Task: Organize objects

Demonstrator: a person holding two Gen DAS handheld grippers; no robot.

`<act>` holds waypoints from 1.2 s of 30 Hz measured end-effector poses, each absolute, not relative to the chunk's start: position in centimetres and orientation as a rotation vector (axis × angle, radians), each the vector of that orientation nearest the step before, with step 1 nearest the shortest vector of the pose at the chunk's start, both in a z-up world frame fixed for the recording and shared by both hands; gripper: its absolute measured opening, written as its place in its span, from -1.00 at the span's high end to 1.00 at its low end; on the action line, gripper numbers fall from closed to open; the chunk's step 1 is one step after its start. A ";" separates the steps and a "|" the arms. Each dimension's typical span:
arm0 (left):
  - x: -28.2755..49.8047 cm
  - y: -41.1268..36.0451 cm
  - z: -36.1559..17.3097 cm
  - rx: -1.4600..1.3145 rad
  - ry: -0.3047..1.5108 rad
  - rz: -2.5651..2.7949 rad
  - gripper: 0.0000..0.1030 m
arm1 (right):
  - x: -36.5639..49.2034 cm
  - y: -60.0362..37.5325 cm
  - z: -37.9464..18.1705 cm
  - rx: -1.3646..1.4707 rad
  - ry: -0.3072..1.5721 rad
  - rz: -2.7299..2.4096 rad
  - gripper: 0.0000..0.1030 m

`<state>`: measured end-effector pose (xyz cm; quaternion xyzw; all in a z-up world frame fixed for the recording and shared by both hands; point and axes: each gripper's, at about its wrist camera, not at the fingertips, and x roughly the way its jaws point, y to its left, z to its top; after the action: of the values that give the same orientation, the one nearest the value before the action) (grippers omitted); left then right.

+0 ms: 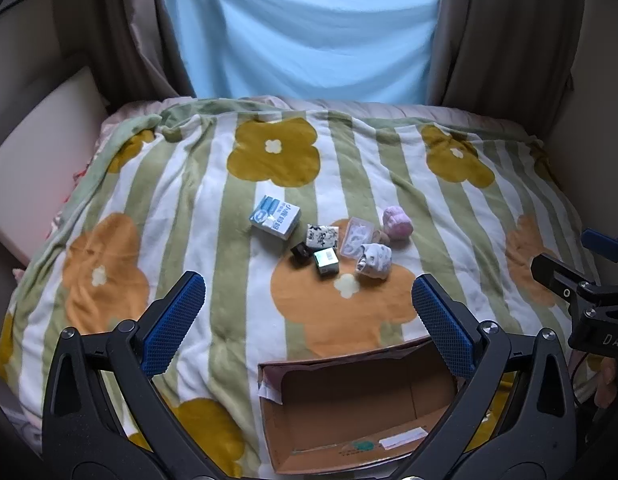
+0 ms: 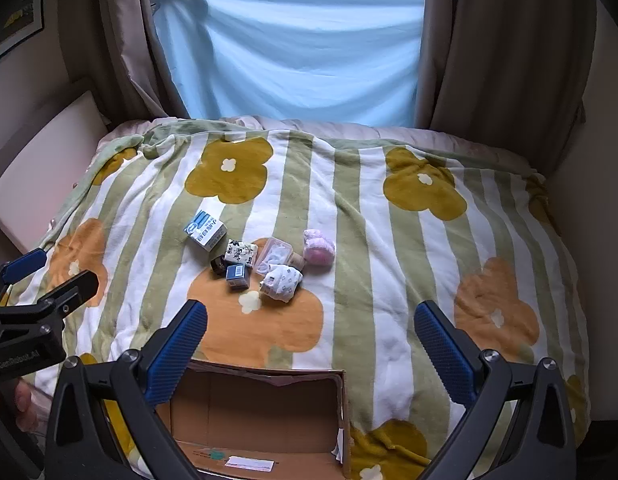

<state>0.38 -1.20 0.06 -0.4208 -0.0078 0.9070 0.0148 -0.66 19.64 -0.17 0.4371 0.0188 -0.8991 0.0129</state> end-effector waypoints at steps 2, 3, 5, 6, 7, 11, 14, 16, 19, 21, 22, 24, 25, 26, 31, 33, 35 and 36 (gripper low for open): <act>0.4 -1.3 0.1 -1.308 -0.024 2.825 -0.99 | -0.7 19.7 -0.2 1.363 0.058 -2.800 -0.99; 0.5 -1.2 0.0 -1.310 -0.021 2.824 -0.99 | -0.8 19.6 -0.2 1.365 0.058 -2.798 -0.99; 0.5 -1.3 0.1 -1.310 -0.022 2.824 -0.99 | -0.8 19.6 -0.2 1.365 0.058 -2.795 -0.99; 0.5 -1.3 0.0 -1.310 -0.016 2.824 -0.99 | -0.9 19.6 -0.2 1.364 0.058 -2.793 -0.99; 0.5 -1.3 0.0 -1.311 -0.010 2.821 -0.99 | -0.9 19.6 -0.2 1.364 0.059 -2.792 -0.99; 0.5 -1.3 -0.1 -1.310 -0.011 2.815 -0.99 | -0.9 19.6 -0.2 1.365 0.058 -2.794 -0.99; 0.5 -1.4 -0.1 -1.310 -0.013 2.809 -0.99 | -0.9 19.6 -0.2 1.364 0.055 -2.793 -0.99; 0.4 -1.5 -0.2 -1.313 -0.016 2.804 -0.99 | -0.9 19.5 -0.2 1.366 0.055 -2.794 -0.99; 0.4 -1.4 -0.2 -1.313 -0.016 2.804 -0.99 | -0.9 19.5 -0.2 1.364 0.056 -2.793 -0.99; 0.4 -1.4 -0.2 -1.315 -0.013 2.802 -0.99 | -0.9 19.6 -0.2 1.365 0.056 -2.793 -0.99; 0.4 -1.5 -0.2 -1.314 -0.015 2.801 -0.99 | -0.9 19.5 -0.2 1.363 0.057 -2.792 -0.99; 0.4 -1.5 -0.2 -1.313 -0.018 2.800 -0.99 | -0.9 19.5 -0.2 1.365 0.057 -2.792 -0.99; 0.4 -1.5 -0.3 -1.313 -0.018 2.798 -0.99 | -0.9 19.6 -0.2 1.366 0.056 -2.791 -0.99; 0.4 -1.5 -0.3 -1.312 -0.018 2.798 -0.99 | -0.9 19.5 -0.3 1.366 0.056 -2.791 -0.99; 0.5 -1.4 -0.5 -1.313 -0.018 2.793 -0.99 | -0.8 19.1 -0.4 1.374 0.055 -2.787 -0.99; 0.5 -1.4 -0.6 -1.316 -0.020 2.788 -0.99 | -0.8 19.0 -0.5 1.376 0.051 -2.784 -0.99; 0.4 -1.3 -0.6 -1.318 -0.019 2.787 -0.99 | -0.8 19.2 -0.6 1.376 0.051 -2.783 -0.99; 0.3 -1.3 -0.6 -1.318 -0.018 2.786 -0.99 | -0.8 19.1 -0.6 1.378 0.050 -2.781 -0.99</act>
<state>0.32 -1.34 -0.63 -0.4275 -0.0058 0.9035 0.0296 -0.78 19.06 -0.64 0.4440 0.0162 -0.8957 0.0187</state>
